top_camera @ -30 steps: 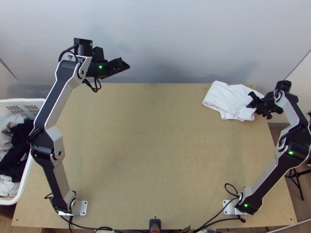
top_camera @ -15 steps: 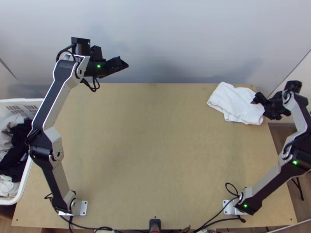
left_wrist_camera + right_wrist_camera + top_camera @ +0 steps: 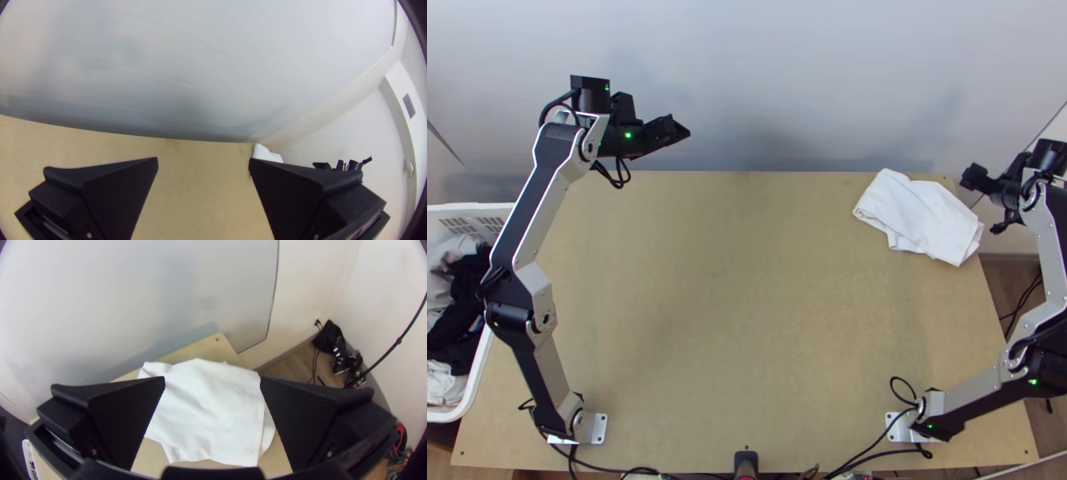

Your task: Fold the t-shirt

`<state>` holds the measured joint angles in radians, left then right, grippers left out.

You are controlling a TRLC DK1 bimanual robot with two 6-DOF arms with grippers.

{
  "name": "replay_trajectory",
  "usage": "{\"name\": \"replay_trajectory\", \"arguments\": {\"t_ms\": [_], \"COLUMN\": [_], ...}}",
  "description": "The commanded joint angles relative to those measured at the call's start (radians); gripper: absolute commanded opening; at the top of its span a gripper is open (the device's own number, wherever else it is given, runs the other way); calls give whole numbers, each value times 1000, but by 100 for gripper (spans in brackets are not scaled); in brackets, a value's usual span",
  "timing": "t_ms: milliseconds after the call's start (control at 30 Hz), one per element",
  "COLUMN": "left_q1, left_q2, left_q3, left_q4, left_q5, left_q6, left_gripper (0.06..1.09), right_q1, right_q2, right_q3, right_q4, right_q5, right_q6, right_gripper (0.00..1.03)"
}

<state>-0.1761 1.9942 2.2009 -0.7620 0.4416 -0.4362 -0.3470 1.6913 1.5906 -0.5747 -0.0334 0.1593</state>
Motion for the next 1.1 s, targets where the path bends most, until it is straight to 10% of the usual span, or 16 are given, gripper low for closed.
{"name": "replay_trajectory", "arguments": {"t_ms": [0, 167, 433, 833, 1067], "left_q1": [10, 35, 35, 168, 333], "left_q2": [-8, -48, -295, -980, -1447], "left_q3": [3, 8, -130, -874, -1416], "left_q4": [1, 9, 61, 495, 994], "left_q5": [0, -53, -345, -434, -434], "left_q6": [2, 24, 119, 263, 386], "left_gripper": [105, 105, 105, 105, 104], "right_q1": [86, 263, 459, 359, 361], "right_q2": [-53, -176, -447, -845, -1147], "right_q3": [-49, -236, -258, -472, -753], "right_q4": [185, 496, 518, 690, 809], "right_q5": [133, 211, 265, 262, 247], "right_q6": [-60, -207, -242, -158, -153], "right_gripper": [99, 99, 99, 99, 99]}}
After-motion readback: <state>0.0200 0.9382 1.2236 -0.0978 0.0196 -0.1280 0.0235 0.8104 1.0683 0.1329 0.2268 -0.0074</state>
